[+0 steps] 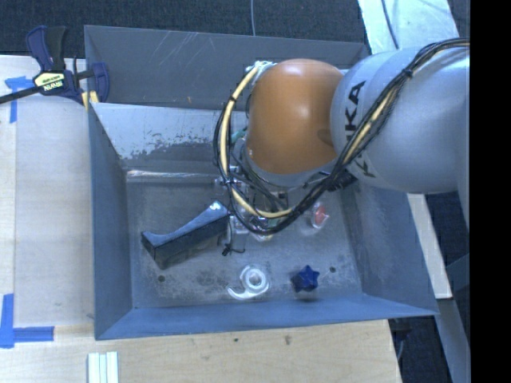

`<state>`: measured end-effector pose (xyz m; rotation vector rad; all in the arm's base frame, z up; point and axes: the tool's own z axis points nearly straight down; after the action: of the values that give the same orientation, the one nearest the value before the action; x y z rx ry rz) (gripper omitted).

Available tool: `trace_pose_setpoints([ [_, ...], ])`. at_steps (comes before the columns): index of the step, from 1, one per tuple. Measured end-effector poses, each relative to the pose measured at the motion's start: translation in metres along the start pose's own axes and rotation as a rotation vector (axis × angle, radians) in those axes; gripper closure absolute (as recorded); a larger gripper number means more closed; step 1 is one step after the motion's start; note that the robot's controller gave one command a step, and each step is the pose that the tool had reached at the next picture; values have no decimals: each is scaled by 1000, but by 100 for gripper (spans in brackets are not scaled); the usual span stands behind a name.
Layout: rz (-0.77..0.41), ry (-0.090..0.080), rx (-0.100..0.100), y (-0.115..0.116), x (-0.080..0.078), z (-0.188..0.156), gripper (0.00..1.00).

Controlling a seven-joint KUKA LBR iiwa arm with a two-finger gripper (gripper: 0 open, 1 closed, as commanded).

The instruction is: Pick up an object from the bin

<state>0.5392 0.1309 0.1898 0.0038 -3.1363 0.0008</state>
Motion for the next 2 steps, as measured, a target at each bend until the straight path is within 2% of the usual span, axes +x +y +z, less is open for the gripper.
trace_pose_setpoints([
  [1,2,-8,-2,0,-2,-5,0],
  [2,-52,-14,-2,-1,-7,31,0],
])
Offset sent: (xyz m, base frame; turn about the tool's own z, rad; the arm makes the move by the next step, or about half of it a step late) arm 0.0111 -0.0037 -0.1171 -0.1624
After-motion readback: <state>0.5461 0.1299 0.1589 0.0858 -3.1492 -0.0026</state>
